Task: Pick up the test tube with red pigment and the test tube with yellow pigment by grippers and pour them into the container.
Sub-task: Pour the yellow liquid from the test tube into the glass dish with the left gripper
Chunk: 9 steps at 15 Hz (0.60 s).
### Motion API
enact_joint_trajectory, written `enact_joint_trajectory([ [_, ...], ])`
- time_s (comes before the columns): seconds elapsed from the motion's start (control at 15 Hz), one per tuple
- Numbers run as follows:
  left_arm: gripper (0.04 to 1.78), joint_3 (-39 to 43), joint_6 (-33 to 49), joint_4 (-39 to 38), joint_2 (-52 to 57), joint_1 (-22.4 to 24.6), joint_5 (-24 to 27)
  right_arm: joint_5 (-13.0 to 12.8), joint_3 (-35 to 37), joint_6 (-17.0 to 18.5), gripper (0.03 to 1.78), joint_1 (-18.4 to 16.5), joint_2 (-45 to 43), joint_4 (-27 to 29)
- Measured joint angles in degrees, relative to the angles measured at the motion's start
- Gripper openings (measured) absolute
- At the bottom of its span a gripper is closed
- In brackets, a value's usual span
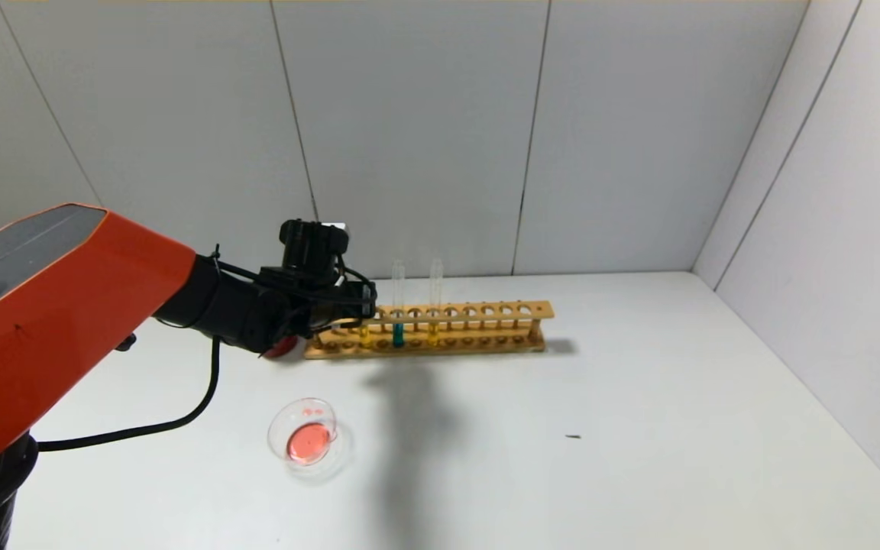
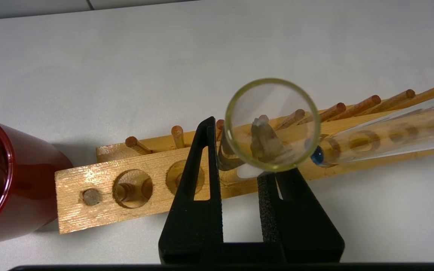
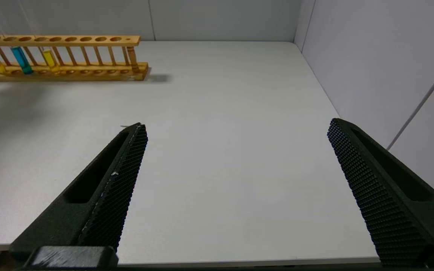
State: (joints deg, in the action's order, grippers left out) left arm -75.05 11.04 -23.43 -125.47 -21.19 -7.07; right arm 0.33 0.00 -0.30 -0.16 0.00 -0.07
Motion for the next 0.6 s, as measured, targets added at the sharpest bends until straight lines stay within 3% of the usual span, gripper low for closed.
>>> enact_joint_trajectory([
  [0.6,0.32,-1.9,-6.0,1.9,4.9,0.0,-0.1,0.0,0.0,0.0,1.75,0.0,0.0,0.0],
])
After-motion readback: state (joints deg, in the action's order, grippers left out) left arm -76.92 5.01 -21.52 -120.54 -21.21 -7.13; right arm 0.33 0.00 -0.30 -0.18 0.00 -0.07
